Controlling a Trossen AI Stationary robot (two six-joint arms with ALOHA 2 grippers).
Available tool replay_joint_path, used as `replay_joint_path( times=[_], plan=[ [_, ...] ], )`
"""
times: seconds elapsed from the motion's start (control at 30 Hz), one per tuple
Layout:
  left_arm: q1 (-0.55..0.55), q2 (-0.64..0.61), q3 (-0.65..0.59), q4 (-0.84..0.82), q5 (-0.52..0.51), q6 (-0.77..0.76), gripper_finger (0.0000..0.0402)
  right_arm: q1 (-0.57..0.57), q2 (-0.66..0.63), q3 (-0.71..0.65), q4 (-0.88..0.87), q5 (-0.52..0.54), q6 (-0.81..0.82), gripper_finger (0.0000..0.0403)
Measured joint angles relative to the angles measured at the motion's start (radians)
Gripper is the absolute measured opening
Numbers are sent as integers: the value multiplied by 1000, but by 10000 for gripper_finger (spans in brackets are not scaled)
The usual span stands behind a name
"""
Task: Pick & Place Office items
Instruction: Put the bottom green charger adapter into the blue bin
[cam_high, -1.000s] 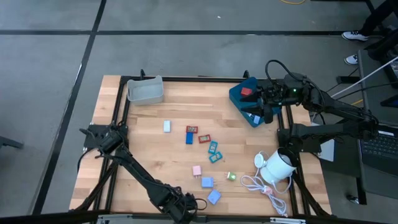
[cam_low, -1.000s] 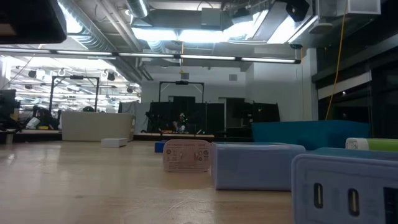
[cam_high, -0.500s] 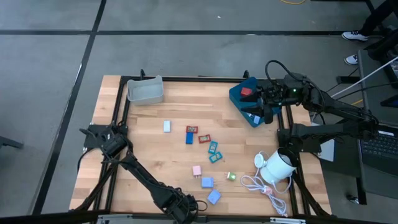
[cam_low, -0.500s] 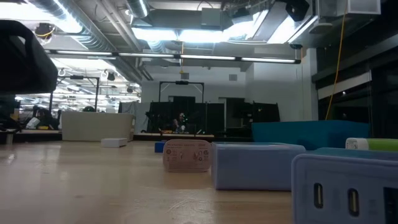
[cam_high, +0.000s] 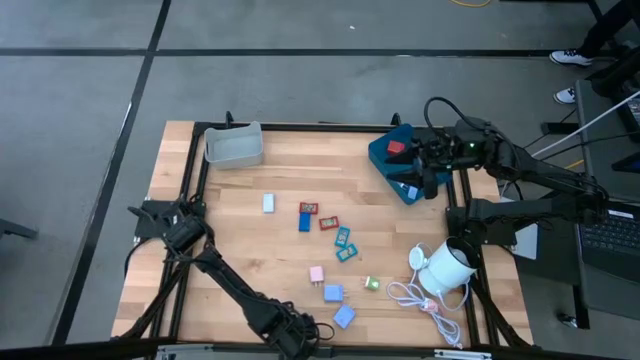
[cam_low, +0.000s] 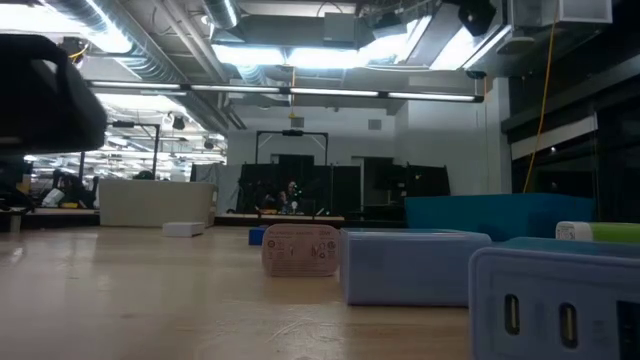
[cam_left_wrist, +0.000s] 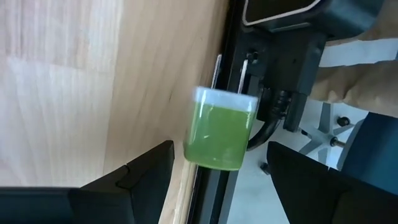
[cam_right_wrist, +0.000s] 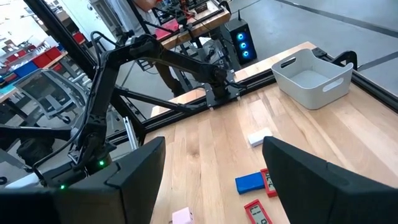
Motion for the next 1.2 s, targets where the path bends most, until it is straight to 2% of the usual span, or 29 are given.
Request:
replay_joint_path(
  times=[0.6, 0.83, 1.2],
  plan=[
    [26, 2, 6, -18, -3, 71, 253, 0, 4, 0, 0, -2, -1, 277],
    [22, 2, 6, -18, 25, 75, 230, 0, 4, 0, 0, -22, -1, 277],
    [22, 2, 6, -28, 63, 103, 227, 0, 4, 0, 0, -29, -5, 277]
  ],
)
